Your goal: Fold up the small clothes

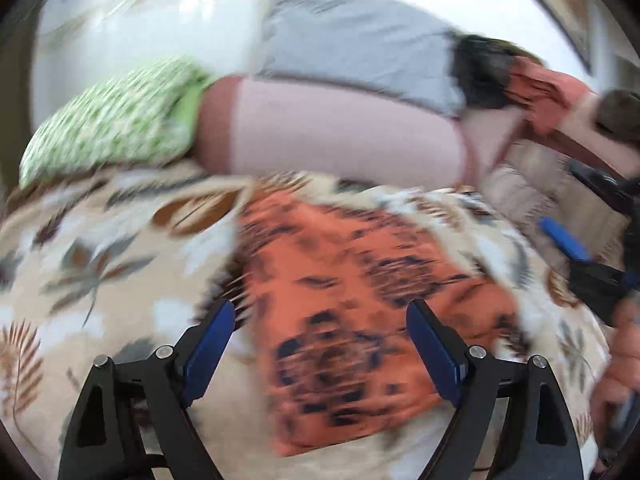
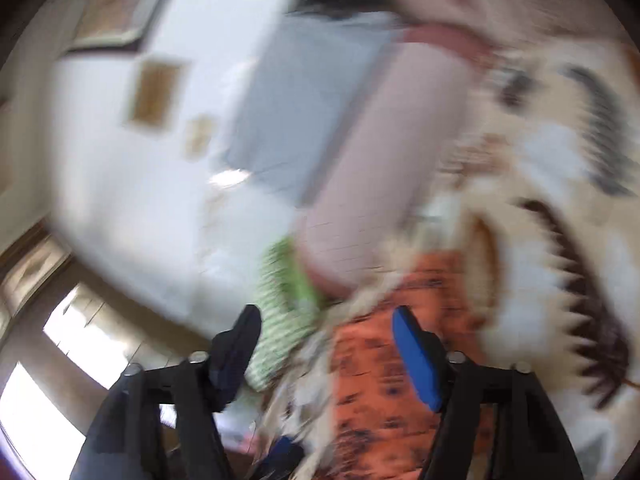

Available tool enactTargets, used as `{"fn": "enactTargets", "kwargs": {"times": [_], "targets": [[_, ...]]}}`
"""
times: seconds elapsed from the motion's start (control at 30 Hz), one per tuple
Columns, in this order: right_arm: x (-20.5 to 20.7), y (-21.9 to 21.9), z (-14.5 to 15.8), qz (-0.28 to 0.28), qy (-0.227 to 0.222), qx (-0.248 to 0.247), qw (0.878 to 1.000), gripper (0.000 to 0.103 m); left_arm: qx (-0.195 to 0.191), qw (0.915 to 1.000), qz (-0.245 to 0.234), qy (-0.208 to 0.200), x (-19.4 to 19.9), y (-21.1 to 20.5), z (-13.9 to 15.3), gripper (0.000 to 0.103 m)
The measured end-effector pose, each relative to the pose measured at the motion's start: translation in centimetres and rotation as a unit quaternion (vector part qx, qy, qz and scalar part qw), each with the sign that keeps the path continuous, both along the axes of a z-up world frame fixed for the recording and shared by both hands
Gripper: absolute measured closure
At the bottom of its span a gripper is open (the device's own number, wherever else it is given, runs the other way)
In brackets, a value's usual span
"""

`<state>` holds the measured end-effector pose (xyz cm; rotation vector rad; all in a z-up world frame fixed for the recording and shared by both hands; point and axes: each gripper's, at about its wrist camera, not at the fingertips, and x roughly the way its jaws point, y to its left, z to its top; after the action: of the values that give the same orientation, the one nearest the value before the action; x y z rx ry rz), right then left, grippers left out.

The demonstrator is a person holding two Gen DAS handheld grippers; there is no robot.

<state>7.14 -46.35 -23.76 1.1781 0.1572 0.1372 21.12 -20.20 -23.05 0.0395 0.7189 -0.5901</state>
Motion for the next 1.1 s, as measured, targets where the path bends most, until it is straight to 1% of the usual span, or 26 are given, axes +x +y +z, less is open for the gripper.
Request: {"fn": "enactTargets", "kwargs": {"times": [0.03, 0.1, 0.13, 0.17, 0.2, 0.23, 0.27, 0.3, 0.4, 0.43, 0.5, 0.6, 0.63, 0.7, 0.73, 0.77, 0.8, 0.83, 0.87, 0.9, 0.93, 0.97, 1.0, 1.03, 1.07, 1.1], "targets": [[0.7, 1.1, 0.6, 0.023, 0.006, -0.023, 0.999, 0.047, 0.002, 0.9997, 0.016, 0.017, 0.7, 0.8, -0.9, 0.015], [2.7, 2.6, -0.5, 0.06, 0.057, -0.031, 0.996, 0.063, 0.039, 0.9965, 0.027, 0.068, 2.1, 1.3, -3.8, 0.015], [4.5, 3.1, -2.6, 0.086, 0.12, -0.016, 0.989, 0.065, 0.076, 0.9914, 0.029, 0.103, 2.8, 1.2, -5.9, 0.013], [5.9, 3.5, -4.9, 0.105, 0.192, 0.002, 0.976, 0.068, 0.086, 0.9872, 0.03, 0.131, 3.2, 1.2, -7.1, 0.013], [7.0, 3.9, -8.0, 0.119, 0.276, 0.029, 0.953, 0.094, 0.075, 0.9831, 0.029, 0.164, 3.5, 1.6, -7.9, 0.013], [7.4, 4.0, -11.3, 0.119, 0.331, 0.068, 0.934, 0.098, 0.062, 0.9833, 0.031, 0.168, 3.5, 1.9, -7.8, 0.013], [7.0, 3.6, -11.8, 0.106, 0.32, 0.088, 0.937, 0.099, 0.059, 0.9843, 0.027, 0.164, 3.5, 2.0, -7.3, 0.013], [6.8, 3.3, -11.3, 0.102, 0.313, 0.092, 0.94, 0.097, 0.063, 0.9858, 0.017, 0.155, 3.4, 1.9, -6.6, 0.013], [6.8, 4.2, -5.9, 0.054, 0.284, -0.037, 0.956, 0.091, 0.066, 0.9884, 0.019, 0.136, 3.3, 2.3, -5.6, 0.014], [7.1, 4.8, -4.5, 0.049, 0.269, -0.065, 0.96, 0.091, 0.053, 0.9885, 0.018, 0.14, 3.2, 2.8, -5.3, 0.014], [8.7, 5.8, -2.4, 0.056, 0.231, -0.099, 0.966, 0.091, 0.042, 0.9876, 0.017, 0.15, 2.9, 3.4, -5.3, 0.014], [12.4, 5.9, -1.0, 0.056, 0.22, -0.139, 0.964, 0.091, 0.057, 0.9847, 0.022, 0.163, 3.0, 3.6, -6.0, 0.014], [13.9, 5.6, -0.9, 0.055, 0.223, -0.132, 0.964, 0.091, 0.056, 0.9835, 0.019, 0.171, 3.1, 3.6, -6.5, 0.014], [17.3, 4.2, -2.1, 0.075, 0.232, -0.094, 0.965, 0.089, 0.059, 0.9818, 0.008, 0.181, 3.6, 3.2, -7.2, 0.013], [19.0, 3.6, -3.0, 0.088, 0.242, -0.084, 0.962, 0.086, 0.062, 0.9822, 0.0, 0.177, 3.6, 3.1, -7.5, 0.013], [21.2, 2.9, -4.7, 0.096, 0.274, -0.08, 0.953, 0.084, 0.059, 0.9833, -0.006, 0.172, 3.6, 3.1, -7.5, 0.012], [22.8, 2.6, -6.5, 0.09, 0.315, -0.082, 0.941, 0.093, 0.06, 0.9833, -0.008, 0.172, 3.7, 3.1, -7.5, 0.012], [23.9, 2.4, -8.7, 0.087, 0.327, -0.066, 0.939, 0.1, 0.058, 0.9831, -0.01, 0.174, 3.7, 3.2, -7.5, 0.012], [23.7, 2.4, -9.0, 0.072, 0.309, -0.067, 0.946, 0.101, 0.054, 0.9827, -0.01, 0.177, 3.7, 3.4, -7.3, 0.012], [23.5, 2.5, -8.5, 0.069, 0.306, -0.081, 0.946, 0.099, 0.054, 0.9827, -0.009, 0.177, 3.7, 3.5, -7.2, 0.012], [24.0, 3.1, -7.4, 0.082, 0.326, -0.102, 0.936, 0.093, 0.052, 0.9827, -0.007, 0.178, 3.8, 3.6, -7.0, 0.012], [24.3, 3.8, -6.3, 0.095, 0.323, -0.115, 0.935, 0.093, 0.046, 0.9835, -0.003, 0.175, 3.8, 3.8, -6.5, 0.012], [24.2, 4.6, -4.6, 0.114, 0.293, -0.126, 0.941, 0.093, 0.042, 0.9844, 0.002, 0.171, 3.9, 4.0, -6.2, 0.012], [24.0, 6.1, -2.7, 0.142, 0.235, -0.131, 0.953, 0.093, 0.038, 0.9853, 0.005, 0.166, 4.2, 4.1, -6.0, 0.013], [24.1, 7.6, -1.6, 0.167, 0.203, -0.132, 0.956, 0.093, 0.038, 0.986, 0.005, 0.162, 4.1, 4.1, -5.9, 0.012], [24.7, 9.1, -0.9, 0.183, 0.191, -0.138, 0.954, 0.091, 0.041, 0.9859, 0.004, 0.163, 4.1, 4.2, -6.0, 0.012]]}}
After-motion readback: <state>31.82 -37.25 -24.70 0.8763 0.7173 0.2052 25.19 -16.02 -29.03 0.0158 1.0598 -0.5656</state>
